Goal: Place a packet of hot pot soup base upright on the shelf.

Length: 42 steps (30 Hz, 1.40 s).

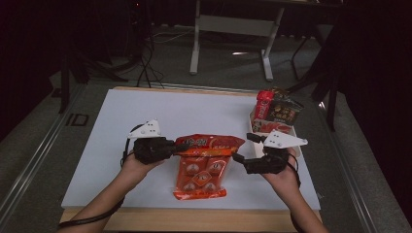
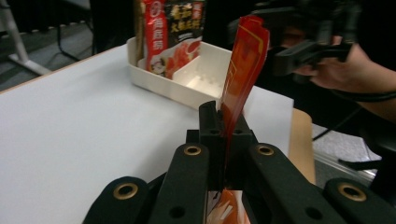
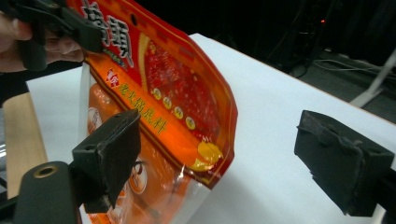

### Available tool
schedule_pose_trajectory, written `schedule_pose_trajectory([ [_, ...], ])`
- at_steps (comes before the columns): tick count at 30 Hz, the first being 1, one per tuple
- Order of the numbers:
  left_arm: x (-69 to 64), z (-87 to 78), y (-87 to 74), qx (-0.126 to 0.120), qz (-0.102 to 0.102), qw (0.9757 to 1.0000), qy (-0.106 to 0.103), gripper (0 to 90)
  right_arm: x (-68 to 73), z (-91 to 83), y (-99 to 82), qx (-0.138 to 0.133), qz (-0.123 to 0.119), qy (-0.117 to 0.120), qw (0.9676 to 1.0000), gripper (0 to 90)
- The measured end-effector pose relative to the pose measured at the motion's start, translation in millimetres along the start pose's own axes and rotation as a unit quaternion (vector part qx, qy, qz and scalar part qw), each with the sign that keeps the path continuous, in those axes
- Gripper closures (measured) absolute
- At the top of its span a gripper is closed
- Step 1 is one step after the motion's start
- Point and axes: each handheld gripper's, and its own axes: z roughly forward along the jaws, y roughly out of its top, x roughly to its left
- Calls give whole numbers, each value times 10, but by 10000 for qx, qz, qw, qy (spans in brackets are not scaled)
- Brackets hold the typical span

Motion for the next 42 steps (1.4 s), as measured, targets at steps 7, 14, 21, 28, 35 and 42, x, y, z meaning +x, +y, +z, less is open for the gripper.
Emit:
schedule_pose_trajectory([
  [7, -79, -48, -31, -73, 46, 9999, -115, 892, 18, 123, -5, 69, 35, 290, 9996, 230],
  [14, -114, -48, -41, -89, 65, 9999, -74, 888, 45, 297, -62, 550, -149, 986, 9935, 612],
  [21, -115, -48, -59, -106, 27, 9999, 12, 885, 71, 318, -77, 648, -39, 1308, 9893, 856],
  [28, -149, -97, 9, -124, 31, 9999, -39, 886, 155, 236, 36, 793, -200, 1273, 9885, 899],
  [35, -192, -166, 67, -280, 57, 9995, -162, 876, 236, 73, 182, 620, -196, 1338, 9889, 900],
  [42, -224, -190, 120, -473, 36, 9986, -214, 742, 251, -97, 393, 453, -313, 1384, 9888, 900],
])
